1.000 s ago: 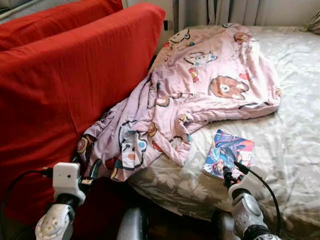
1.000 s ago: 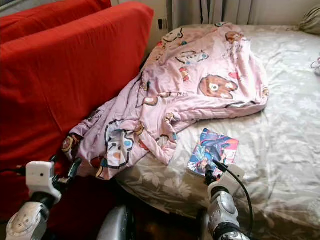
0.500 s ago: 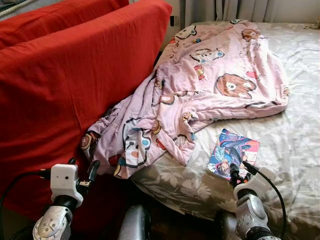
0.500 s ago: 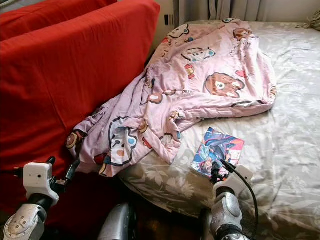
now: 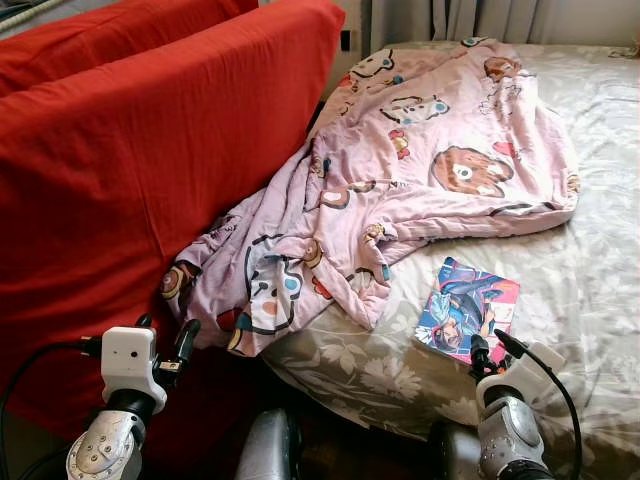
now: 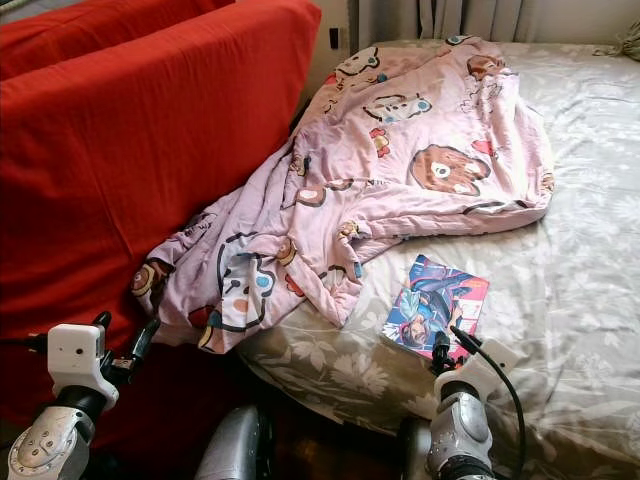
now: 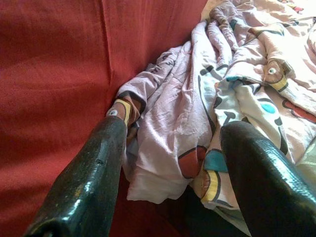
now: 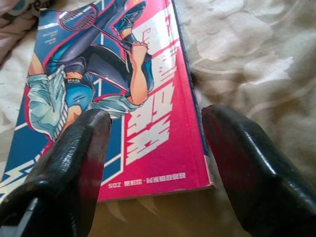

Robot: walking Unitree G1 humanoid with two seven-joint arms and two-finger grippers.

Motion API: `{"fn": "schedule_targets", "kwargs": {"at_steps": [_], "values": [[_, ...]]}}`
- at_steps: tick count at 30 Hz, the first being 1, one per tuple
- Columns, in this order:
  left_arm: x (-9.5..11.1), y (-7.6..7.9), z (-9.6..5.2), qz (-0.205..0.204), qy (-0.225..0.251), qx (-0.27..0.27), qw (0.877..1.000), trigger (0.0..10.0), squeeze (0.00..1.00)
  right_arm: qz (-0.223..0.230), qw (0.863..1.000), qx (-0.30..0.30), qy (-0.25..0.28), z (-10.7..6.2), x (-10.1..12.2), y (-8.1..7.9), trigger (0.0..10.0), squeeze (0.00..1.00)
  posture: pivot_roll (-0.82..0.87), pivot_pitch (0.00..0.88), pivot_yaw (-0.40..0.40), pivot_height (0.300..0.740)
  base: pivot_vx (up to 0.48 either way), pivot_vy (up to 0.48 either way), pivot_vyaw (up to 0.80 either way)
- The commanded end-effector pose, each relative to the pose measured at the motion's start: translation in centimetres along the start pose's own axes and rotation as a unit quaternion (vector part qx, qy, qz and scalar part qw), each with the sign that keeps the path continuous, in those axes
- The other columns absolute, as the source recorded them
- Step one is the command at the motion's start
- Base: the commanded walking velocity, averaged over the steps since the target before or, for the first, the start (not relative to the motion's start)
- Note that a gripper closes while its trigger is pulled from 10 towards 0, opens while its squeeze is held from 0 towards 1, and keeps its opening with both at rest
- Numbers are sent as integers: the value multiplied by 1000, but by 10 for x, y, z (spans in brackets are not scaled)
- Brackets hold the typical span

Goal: Clean up the room

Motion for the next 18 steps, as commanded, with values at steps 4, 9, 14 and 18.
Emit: {"fn": "schedule_targets", "kwargs": {"at_steps": [4,9,14,18], "values": [[0,-6,1,7,-2,4,1000,10000,0,12,1000,-20,-15,-3,-10,7,10000,0,207,82,117,581,0,0,0],[0,-6,1,7,-2,4,1000,10000,0,12,1000,-22,-18,-4,-11,9,10000,0,206,80,118,581,0,0,0],[0,-7,2,9,-1,5,1000,10000,0,9,999,-25,-45,-7,-22,12,10000,0,207,77,118,581,0,0,0],[0,-8,2,10,-2,6,1000,10000,0,15,998,-37,-56,-9,-28,16,10000,0,212,75,118,581,0,0,0]]}}
Point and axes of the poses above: a point about 5 cm out from each wrist's last joint towards the gripper, its own z axis pointing out of the wrist towards the gripper, its own x axis along the axis of the wrist's last joint, y = z × x, the point moved 5 cm from there along z, pointing out of the wrist towards the gripper, and after that the axes turned 12 degrees about z, right-handed, at the moved point
